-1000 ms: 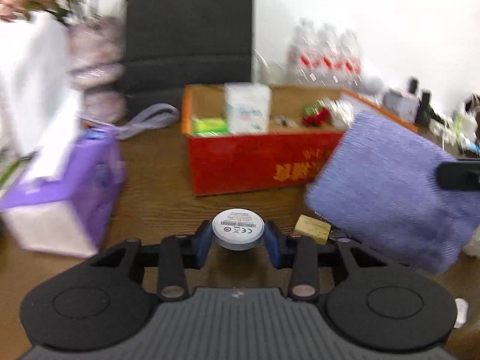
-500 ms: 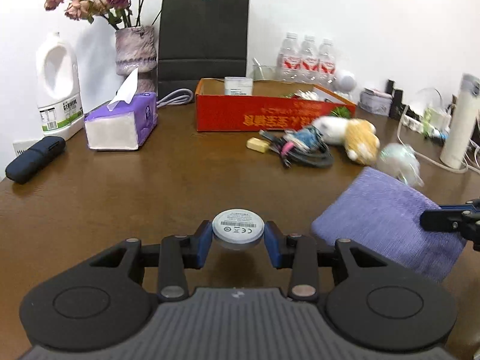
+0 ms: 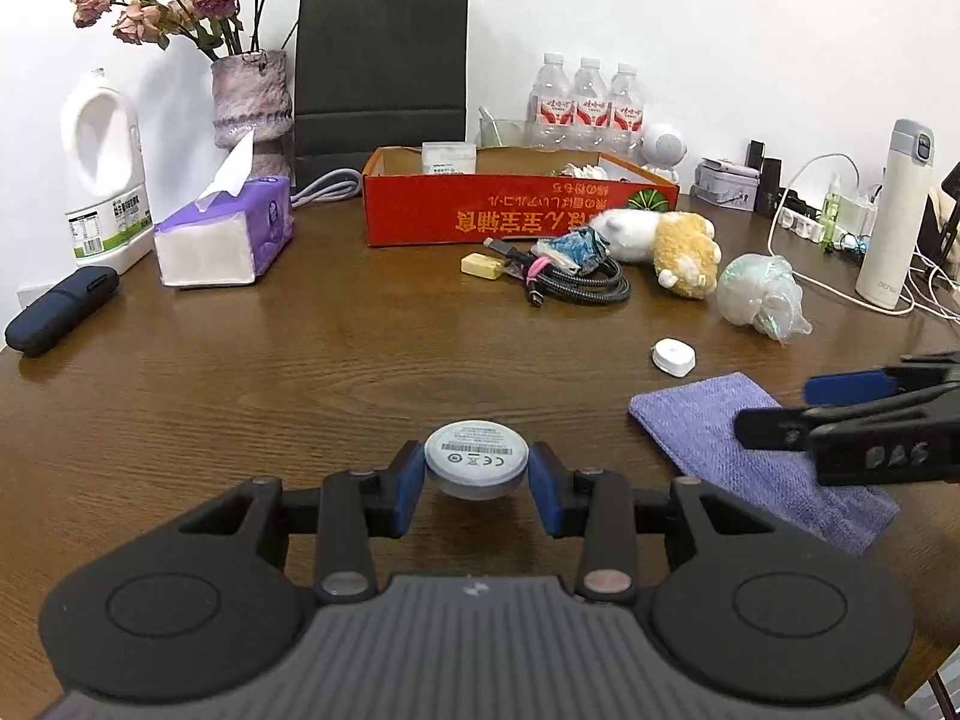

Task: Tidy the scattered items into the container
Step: 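Carry the tin and cloth into the cardboard box and open both tools, then move both tools back out of the box toward the remaining desk items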

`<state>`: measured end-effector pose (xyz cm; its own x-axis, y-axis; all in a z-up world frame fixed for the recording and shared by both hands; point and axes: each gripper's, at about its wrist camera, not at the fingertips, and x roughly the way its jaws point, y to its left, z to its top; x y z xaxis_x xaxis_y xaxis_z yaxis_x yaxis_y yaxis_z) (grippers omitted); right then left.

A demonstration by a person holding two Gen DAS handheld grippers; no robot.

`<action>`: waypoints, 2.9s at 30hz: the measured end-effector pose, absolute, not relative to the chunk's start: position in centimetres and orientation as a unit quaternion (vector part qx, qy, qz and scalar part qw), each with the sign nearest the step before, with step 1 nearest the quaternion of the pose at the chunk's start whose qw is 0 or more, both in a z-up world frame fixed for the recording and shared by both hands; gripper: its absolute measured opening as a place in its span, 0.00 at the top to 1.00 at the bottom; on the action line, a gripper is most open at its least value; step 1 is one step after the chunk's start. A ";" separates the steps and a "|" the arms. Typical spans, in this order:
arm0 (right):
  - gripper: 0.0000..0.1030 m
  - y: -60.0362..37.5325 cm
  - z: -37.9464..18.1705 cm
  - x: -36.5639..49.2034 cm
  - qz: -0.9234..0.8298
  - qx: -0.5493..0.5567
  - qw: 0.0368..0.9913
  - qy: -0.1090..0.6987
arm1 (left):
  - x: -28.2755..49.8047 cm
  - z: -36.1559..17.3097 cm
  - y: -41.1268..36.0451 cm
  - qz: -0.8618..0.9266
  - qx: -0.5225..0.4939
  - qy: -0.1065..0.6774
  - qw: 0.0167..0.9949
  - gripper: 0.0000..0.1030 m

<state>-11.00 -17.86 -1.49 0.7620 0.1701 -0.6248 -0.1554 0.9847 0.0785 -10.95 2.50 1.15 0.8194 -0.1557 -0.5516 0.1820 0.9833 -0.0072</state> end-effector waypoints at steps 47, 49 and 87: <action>0.78 -22.3 0.1 31.2 0.001 -0.018 0.883 0.470 | 30.5 3.8 -8.8 -0.126 0.066 0.377 0.915 0.58; 0.76 -23.1 0.2 31.3 0.016 0.012 0.876 0.482 | 30.6 3.8 -8.4 -0.130 0.062 0.382 0.913 0.54; 0.16 -21.7 6.2 -1.2 0.051 0.074 0.980 0.175 | -2.2 8.5 1.5 -0.058 0.020 0.115 0.991 0.00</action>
<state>-1.22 -21.71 6.17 0.9332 0.1257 -0.3366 -0.0741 0.9840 0.1622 -2.22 1.46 8.47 0.9670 -0.1094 -0.2302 0.1188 0.9926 0.0270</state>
